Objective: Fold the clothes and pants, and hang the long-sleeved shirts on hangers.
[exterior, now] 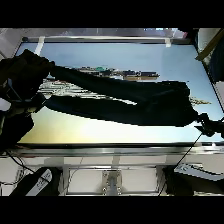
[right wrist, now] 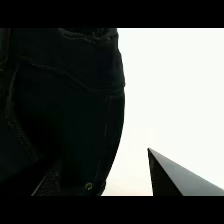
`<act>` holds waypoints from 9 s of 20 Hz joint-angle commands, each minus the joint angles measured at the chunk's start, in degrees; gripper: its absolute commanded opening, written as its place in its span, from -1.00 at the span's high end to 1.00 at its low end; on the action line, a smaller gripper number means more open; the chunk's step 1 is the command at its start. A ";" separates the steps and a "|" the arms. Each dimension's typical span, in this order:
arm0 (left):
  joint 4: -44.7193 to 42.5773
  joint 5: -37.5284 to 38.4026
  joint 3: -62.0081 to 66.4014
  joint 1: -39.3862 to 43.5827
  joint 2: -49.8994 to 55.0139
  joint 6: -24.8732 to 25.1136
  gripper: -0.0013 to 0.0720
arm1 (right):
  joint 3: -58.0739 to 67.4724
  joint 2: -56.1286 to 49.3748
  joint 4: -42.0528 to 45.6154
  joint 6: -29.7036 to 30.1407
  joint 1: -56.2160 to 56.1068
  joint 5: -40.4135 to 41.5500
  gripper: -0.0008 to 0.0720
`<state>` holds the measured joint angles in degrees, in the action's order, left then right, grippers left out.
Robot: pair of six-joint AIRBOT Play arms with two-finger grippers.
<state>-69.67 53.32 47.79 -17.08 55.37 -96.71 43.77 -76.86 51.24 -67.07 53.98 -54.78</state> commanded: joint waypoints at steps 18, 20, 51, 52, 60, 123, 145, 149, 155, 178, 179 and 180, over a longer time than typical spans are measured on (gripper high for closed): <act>-11.10 13.79 6.14 -7.48 -5.18 -0.35 0.93 | 8.35 11.37 8.07 3.78 6.16 -17.22 0.87; -16.79 13.90 2.91 -7.43 -5.44 -0.59 0.93 | 5.44 12.90 13.64 3.78 8.81 -20.17 0.87; -1.40 -6.91 54.58 19.47 55.06 -11.56 -0.31 | 18.71 12.46 1.33 -0.74 -23.98 -9.09 -0.45; -1.68 -5.49 56.61 19.21 56.94 -11.58 -0.29 | 18.71 12.46 1.53 -0.76 -24.02 -9.25 -0.45; -1.77 -8.48 57.79 15.47 59.74 -16.41 -0.29 | 18.71 12.46 2.64 -0.76 -23.96 -8.74 -0.45; -15.52 4.66 57.96 1.03 58.10 -7.45 -0.66 | 29.81 -10.32 10.12 -5.57 -21.68 -3.45 -0.45; -12.87 3.61 63.78 1.31 57.68 -4.39 0.92 | 29.83 -10.40 19.67 -10.34 -21.22 -6.56 -0.44; -13.18 3.54 63.78 1.44 54.42 -4.44 0.92 | 29.97 -12.76 13.90 -11.19 -16.79 -2.71 -0.44; -13.18 4.09 63.78 1.99 53.72 -4.48 0.92 | 34.58 -24.63 -3.39 0.28 -18.23 -4.79 -0.45; -13.62 -2.34 64.08 3.15 54.75 -4.96 0.92 | 58.12 -31.65 4.09 -13.05 -23.39 1.97 0.86; -13.62 -2.38 64.08 3.15 55.63 -6.12 0.92 | 58.12 -31.93 4.02 -13.25 -24.26 4.42 0.86; -13.62 -2.25 64.08 3.15 56.17 -6.43 0.89 | 58.12 -32.11 4.04 -14.05 -25.11 6.80 0.86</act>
<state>-83.33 51.35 111.83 -14.13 109.62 -101.69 101.60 -108.18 54.78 -79.40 30.96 -54.72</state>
